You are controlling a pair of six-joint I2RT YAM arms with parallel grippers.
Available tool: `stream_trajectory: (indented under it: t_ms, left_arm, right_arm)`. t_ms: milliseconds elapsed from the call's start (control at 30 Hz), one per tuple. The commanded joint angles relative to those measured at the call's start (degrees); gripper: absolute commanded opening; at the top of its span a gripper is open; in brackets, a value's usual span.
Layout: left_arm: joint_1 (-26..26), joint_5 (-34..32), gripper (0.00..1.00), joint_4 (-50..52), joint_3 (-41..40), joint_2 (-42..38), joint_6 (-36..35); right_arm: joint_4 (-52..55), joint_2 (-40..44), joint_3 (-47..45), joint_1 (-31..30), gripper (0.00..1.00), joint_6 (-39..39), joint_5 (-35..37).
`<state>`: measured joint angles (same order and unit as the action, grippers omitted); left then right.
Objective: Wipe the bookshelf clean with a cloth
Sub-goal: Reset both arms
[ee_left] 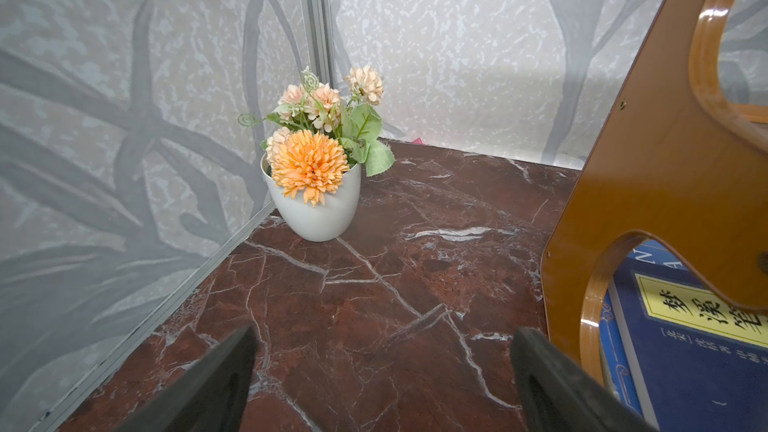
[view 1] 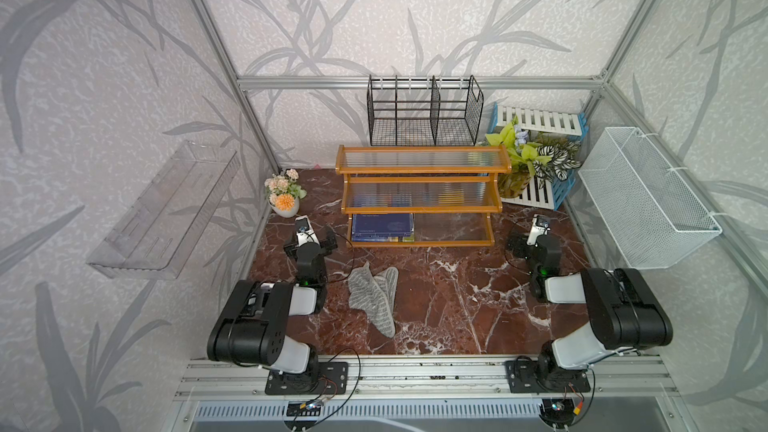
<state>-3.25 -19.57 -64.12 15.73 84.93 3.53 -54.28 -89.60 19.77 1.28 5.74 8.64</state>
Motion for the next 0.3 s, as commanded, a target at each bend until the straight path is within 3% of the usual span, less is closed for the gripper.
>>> stream_trajectory:
  t_ms: [0, 267]
  left_arm:
    - [0.1, 0.5, 1.00, 0.1, 0.7, 0.1, -0.7]
    - [0.1, 0.5, 1.00, 0.1, 0.7, 0.2, -0.8]
  right_arm:
    - [-1.9, -0.4, 0.6, -0.3, 0.99, -0.8, -0.5]
    - [-1.9, -0.5, 0.7, -0.4, 0.99, -0.8, -0.6]
